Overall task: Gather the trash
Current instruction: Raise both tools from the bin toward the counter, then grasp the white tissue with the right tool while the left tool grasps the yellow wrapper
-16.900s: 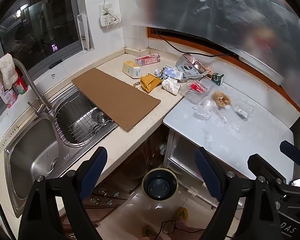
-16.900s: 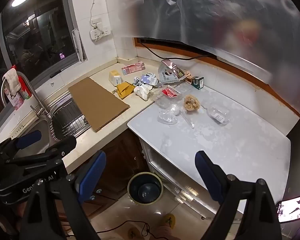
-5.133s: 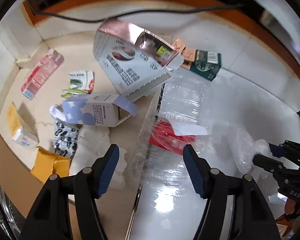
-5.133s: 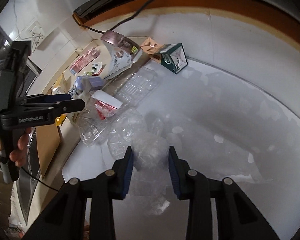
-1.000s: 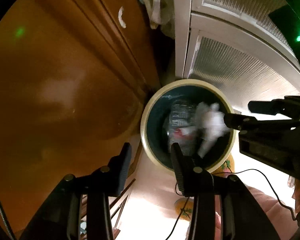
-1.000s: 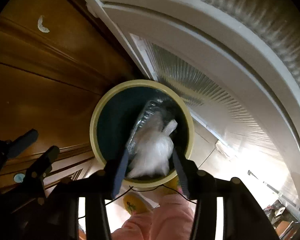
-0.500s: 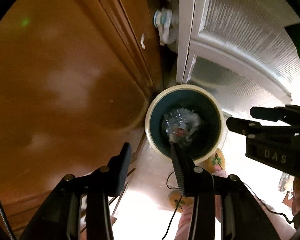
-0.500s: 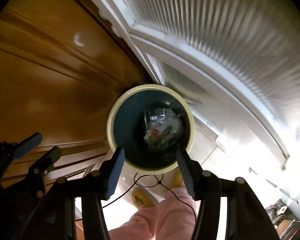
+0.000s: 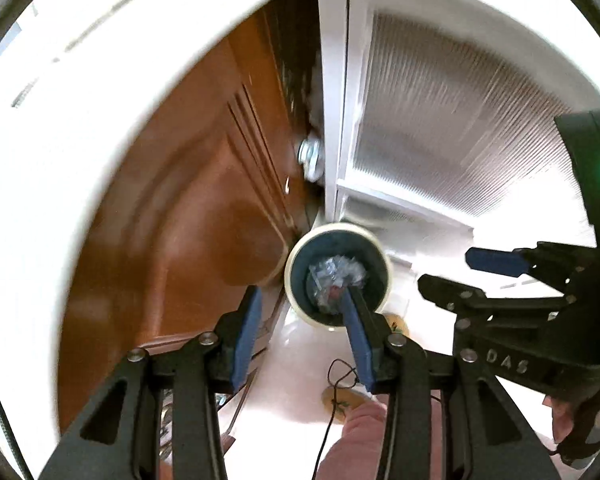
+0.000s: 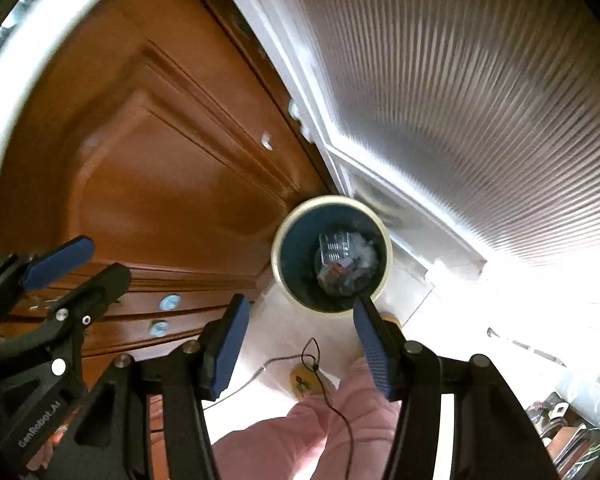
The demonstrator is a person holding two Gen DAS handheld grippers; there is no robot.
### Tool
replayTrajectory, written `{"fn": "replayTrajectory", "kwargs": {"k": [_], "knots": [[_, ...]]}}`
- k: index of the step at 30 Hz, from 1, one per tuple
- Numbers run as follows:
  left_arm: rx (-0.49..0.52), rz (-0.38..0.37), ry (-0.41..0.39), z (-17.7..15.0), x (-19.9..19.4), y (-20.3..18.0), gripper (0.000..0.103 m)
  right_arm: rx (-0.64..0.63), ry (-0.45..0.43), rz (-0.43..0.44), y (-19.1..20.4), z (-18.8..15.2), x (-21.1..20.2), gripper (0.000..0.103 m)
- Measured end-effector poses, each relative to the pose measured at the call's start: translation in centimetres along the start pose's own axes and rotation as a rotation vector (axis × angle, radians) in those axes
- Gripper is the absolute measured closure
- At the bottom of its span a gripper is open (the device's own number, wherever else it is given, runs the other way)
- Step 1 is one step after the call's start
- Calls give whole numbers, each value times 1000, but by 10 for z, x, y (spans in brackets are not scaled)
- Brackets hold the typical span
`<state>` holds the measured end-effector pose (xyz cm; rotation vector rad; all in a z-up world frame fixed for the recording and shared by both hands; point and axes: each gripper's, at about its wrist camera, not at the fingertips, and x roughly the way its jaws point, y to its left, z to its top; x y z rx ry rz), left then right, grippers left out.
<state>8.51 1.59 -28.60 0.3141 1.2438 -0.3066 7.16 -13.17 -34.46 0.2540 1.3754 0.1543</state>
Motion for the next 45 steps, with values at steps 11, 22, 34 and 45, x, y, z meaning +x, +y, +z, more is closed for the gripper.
{"fn": "replayTrajectory", "kwargs": {"k": [11,22,34,45], "knots": [[-6,-53,-204,17,-128,5,48,-49,-178,-22,44,-2,-135,48],[43,-56,-455,53,-264,12,37,-51,-373,-27,63,10,-251,48],[48,-50,-576,99,-323,32,31,-89,-520,-59,66,59,-317,45],[17,31,-508,194,-272,76,28,-165,-471,-6,49,177,-296,45]]}}
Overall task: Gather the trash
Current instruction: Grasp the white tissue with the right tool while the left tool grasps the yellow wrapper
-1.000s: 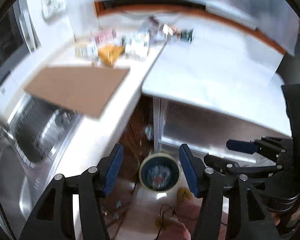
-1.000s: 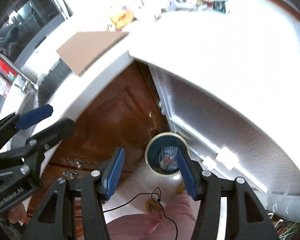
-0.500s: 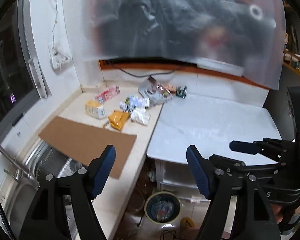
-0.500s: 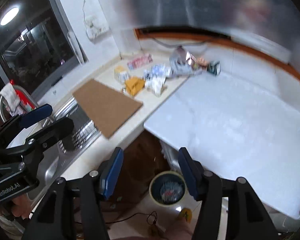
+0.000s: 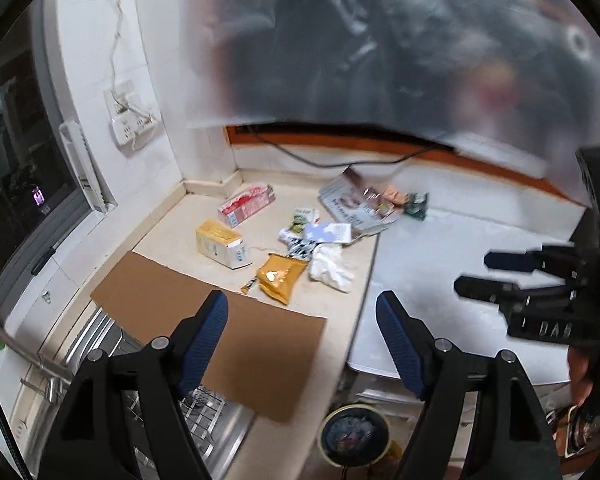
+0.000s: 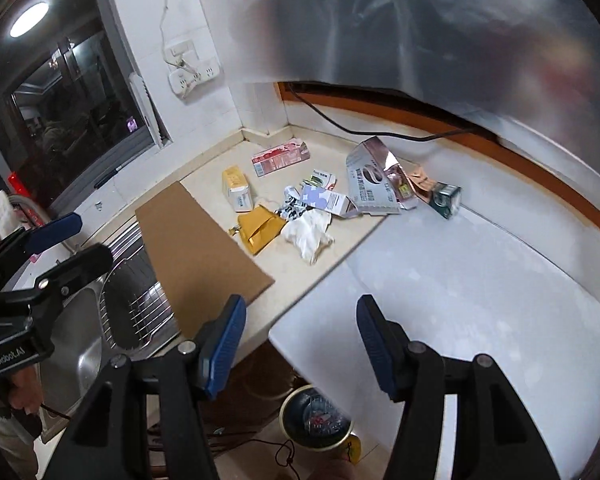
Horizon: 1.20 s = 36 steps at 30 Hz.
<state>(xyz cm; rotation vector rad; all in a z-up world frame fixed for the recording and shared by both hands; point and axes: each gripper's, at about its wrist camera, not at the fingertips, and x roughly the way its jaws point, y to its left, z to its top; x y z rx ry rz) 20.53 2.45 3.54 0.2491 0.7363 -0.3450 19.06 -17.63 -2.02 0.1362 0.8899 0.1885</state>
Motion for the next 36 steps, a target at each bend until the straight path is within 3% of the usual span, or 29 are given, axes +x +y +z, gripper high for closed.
{"fn": "replayTrajectory", "kwargs": {"k": [7,13,20,29,31,32,36], "knots": [[8,8,127,22,106,22,28,-39,104,54,-23,46,102,45],[-114,-44,245,27,190,46,28,-50,190,109,-31,62,185,45],[-198,-52,327,22,248,55,28,-44,274,165,-34,66,253,45],[-267,-59,406,13,293,61,28,-66,275,247,-36,65,268,45],[-280,-71,422,10,301,62,28,-55,295,304,-37,64,268,66],[-284,-76,427,9,303,62,28,-39,306,335,-39,63,267,71],[-301,-95,460,6,317,61,31,-36,311,352,-39,61,262,78]]}}
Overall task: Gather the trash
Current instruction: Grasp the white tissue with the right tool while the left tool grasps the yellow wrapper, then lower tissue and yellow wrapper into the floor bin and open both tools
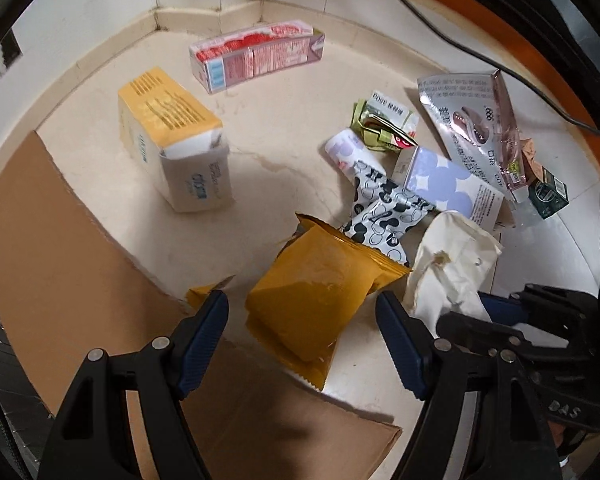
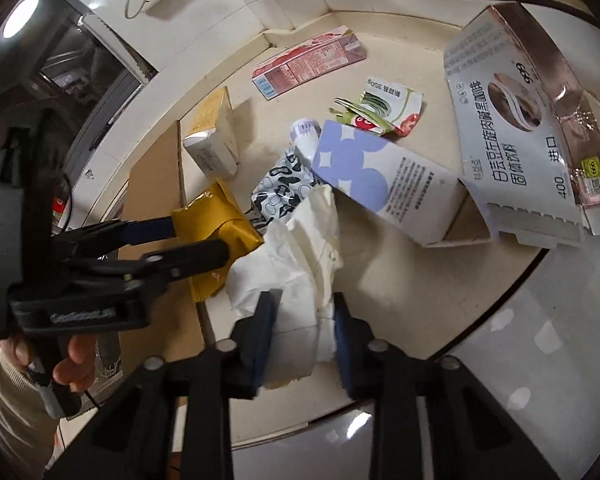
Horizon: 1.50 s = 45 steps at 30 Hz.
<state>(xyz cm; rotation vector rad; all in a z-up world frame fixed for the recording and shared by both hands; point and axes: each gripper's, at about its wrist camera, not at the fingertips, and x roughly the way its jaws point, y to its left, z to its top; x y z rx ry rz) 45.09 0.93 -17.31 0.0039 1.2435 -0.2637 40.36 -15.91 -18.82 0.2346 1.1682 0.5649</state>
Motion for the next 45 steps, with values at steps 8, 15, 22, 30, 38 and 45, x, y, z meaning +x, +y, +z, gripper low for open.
{"fn": "replayTrajectory", "kwargs": {"k": [8,15,22,30,38,45], "knots": [[-60,-49,1,-1,11,0,67,-1,-3,18,6,-12,-11,85],[-91,-54,-54,-13,-9,-6,95,40,-44,6,3,-26,-30,85],[-90,-77,-107,-38,-55,-16,97,81,-106,-19,8,-44,-60,85],[-21,-147,-192,-77,-135,-40,97,123,-193,-36,32,-81,-109,85],[81,-205,-252,-139,-210,-66,97,148,-278,-50,75,-130,-165,85],[127,-267,-252,-204,-240,-67,97,163,-305,-69,111,-185,-189,85]]}}
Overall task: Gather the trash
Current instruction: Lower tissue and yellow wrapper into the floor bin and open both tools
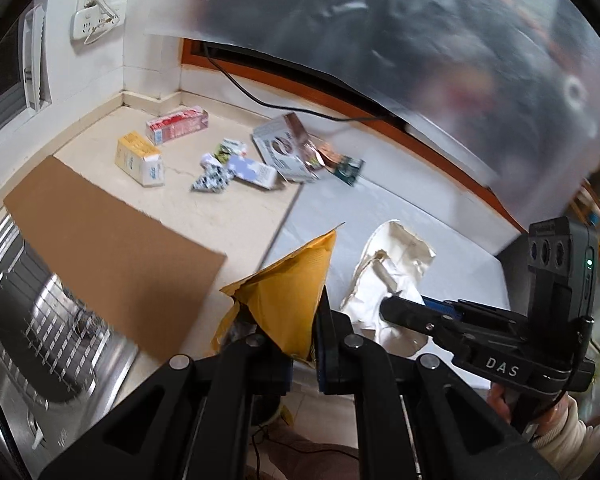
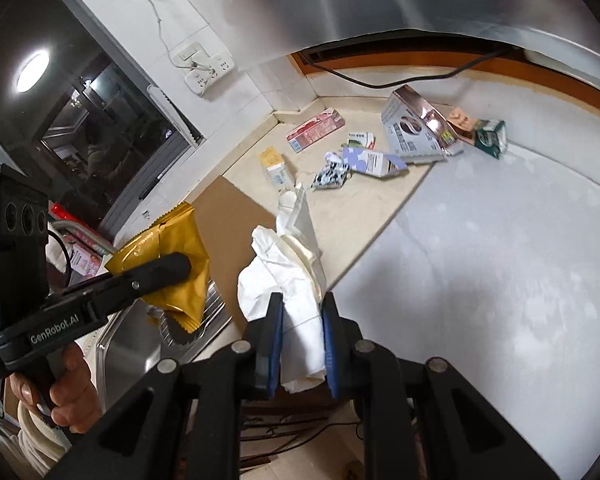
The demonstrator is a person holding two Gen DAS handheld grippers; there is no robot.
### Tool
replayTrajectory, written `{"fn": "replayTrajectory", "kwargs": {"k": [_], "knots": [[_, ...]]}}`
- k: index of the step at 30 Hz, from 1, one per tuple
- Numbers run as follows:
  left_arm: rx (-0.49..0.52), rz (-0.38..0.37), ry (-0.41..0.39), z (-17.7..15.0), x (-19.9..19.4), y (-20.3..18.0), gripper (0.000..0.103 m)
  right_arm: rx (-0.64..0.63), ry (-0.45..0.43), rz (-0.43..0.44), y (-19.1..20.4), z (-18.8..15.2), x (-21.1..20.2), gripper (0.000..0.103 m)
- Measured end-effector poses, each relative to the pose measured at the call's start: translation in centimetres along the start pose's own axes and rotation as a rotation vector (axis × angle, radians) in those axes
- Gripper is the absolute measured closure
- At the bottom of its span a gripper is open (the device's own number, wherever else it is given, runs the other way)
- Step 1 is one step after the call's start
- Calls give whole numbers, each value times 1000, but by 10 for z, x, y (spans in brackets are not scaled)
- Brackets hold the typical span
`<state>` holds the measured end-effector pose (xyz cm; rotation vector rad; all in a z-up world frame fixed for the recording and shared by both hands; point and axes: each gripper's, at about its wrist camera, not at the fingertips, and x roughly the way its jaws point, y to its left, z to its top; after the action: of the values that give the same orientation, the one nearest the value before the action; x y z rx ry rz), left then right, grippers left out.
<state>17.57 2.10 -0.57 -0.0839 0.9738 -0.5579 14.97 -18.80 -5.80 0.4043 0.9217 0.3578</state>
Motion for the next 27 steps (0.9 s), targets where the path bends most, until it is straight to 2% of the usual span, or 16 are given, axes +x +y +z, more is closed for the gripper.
{"fn": "replayTrajectory", "kwargs": {"k": [6,13,18,21,27], "knots": [[30,-46,60,-62,-8,-4,97,51,28,-29,11,-61,-11,85],[83,-24,166,-122,24,-5,97,135,127,-90,0,-126,11,85],[126,37,225,-151,60,-3,97,176,206,-162,-22,-155,45,85],[133,69,281,-168,96,4,97,176,246,-199,-37,-168,69,85],[156,138,344,-203,175,22,97,91,292,-245,-74,-194,138,85]]}}
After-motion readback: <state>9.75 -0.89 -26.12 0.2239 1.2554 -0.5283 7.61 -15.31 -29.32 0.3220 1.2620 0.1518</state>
